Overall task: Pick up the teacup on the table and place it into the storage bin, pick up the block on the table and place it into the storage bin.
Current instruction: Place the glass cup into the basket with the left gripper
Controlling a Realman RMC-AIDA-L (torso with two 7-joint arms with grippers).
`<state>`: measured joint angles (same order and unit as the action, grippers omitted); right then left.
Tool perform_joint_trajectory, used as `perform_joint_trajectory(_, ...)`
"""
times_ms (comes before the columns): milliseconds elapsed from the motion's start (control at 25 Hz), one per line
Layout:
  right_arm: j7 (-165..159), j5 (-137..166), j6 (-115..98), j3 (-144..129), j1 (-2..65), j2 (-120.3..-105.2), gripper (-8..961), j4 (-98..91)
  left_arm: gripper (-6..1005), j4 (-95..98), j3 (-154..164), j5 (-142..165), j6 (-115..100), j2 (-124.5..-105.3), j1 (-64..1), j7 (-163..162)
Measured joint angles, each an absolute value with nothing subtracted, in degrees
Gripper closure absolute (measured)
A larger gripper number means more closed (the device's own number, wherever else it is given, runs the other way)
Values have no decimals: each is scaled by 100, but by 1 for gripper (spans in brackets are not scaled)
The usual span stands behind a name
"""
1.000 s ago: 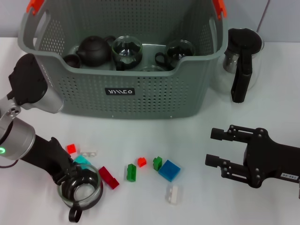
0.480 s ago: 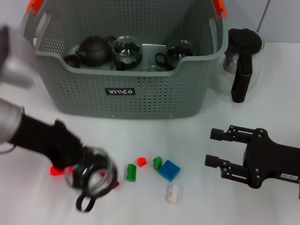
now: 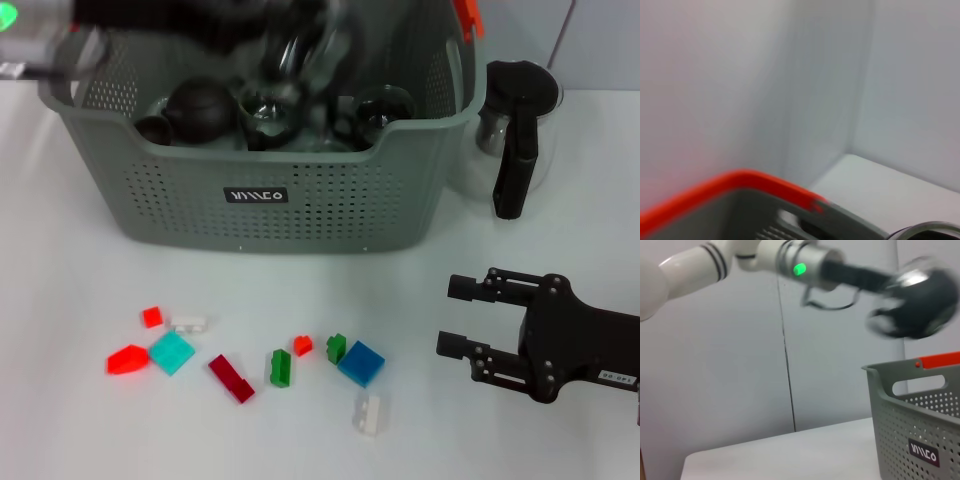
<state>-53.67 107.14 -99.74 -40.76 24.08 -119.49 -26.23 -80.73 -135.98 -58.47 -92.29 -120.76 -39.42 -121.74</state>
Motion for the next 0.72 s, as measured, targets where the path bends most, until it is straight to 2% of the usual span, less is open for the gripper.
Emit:
perform_joint_trajectory(280, -5363, 10713, -10000, -4072, 2424, -11953, 325, -2635, 913, -6913, -12420, -4243, -6862, -12034, -4932, -12837)
perform_joint_trajectory(560, -5390, 10714, -10002, -4047, 2437, -11946, 325, -2637, 901, -5080, -11999, -2111, -4790, -12363, -5649, -12971)
perform_joint_trajectory(720, -5382, 10714, -10002, -4030, 2418, -11950, 325, -2637, 895, -4738, -11811, -1702, -4390, -12435, -5699, -13000)
